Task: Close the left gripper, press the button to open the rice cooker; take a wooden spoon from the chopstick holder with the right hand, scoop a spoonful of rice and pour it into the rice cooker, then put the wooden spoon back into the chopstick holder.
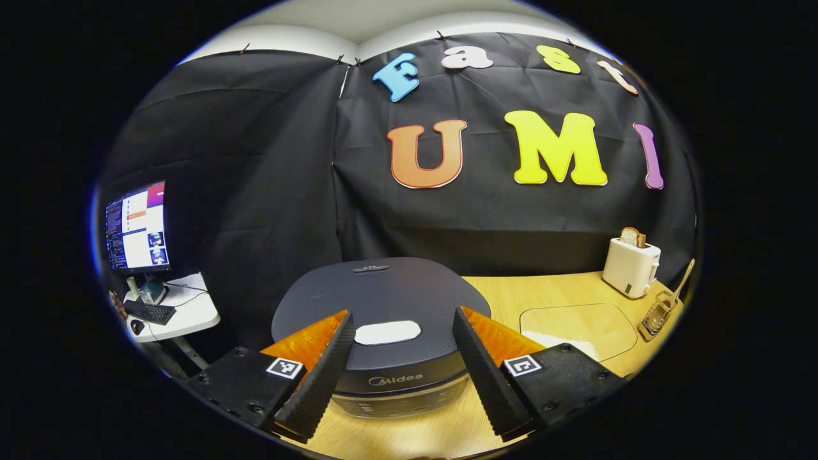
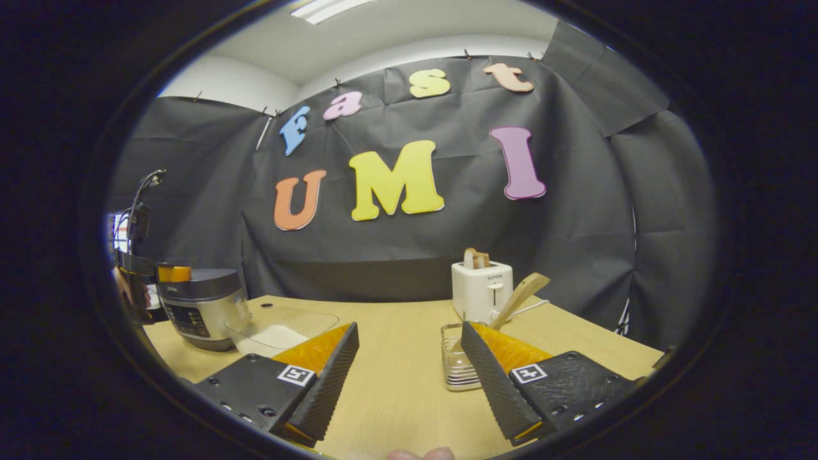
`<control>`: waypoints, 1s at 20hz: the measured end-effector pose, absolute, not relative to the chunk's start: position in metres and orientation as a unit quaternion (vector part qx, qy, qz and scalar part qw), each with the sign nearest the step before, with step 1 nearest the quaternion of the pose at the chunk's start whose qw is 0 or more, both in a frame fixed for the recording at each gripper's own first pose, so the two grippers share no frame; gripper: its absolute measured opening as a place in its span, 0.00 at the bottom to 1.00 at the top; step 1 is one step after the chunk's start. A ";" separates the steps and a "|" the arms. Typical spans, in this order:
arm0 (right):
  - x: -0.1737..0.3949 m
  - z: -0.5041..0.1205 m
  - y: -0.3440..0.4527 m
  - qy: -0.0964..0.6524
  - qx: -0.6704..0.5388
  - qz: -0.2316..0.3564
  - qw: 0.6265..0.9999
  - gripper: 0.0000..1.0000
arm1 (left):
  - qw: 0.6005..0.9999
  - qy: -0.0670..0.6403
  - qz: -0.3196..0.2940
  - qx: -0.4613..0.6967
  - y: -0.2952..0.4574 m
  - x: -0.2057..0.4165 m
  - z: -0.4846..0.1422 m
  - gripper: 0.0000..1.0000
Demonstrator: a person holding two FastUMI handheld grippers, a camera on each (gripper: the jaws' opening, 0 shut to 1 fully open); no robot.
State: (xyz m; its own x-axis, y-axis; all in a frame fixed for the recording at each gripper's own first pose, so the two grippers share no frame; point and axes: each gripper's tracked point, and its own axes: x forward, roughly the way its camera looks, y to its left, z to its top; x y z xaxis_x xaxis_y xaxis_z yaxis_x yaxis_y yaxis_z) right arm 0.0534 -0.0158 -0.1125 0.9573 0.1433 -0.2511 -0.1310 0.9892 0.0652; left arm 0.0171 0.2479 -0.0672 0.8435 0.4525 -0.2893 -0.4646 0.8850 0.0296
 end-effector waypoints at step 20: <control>0.034 -0.061 -0.041 0.083 0.022 0.042 0.995 0.95 | 0.978 0.054 0.200 0.000 0.198 0.004 0.028 0.99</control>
State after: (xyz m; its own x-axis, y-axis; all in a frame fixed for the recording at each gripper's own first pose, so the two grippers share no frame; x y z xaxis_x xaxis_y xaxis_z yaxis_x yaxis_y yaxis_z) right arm 0.0338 -0.0406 -0.0614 0.9826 0.0880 -0.1633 -0.0805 0.9954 0.0517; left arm 0.0042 0.1977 0.0276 0.9142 0.3914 -0.1050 -0.3915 0.9199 0.0208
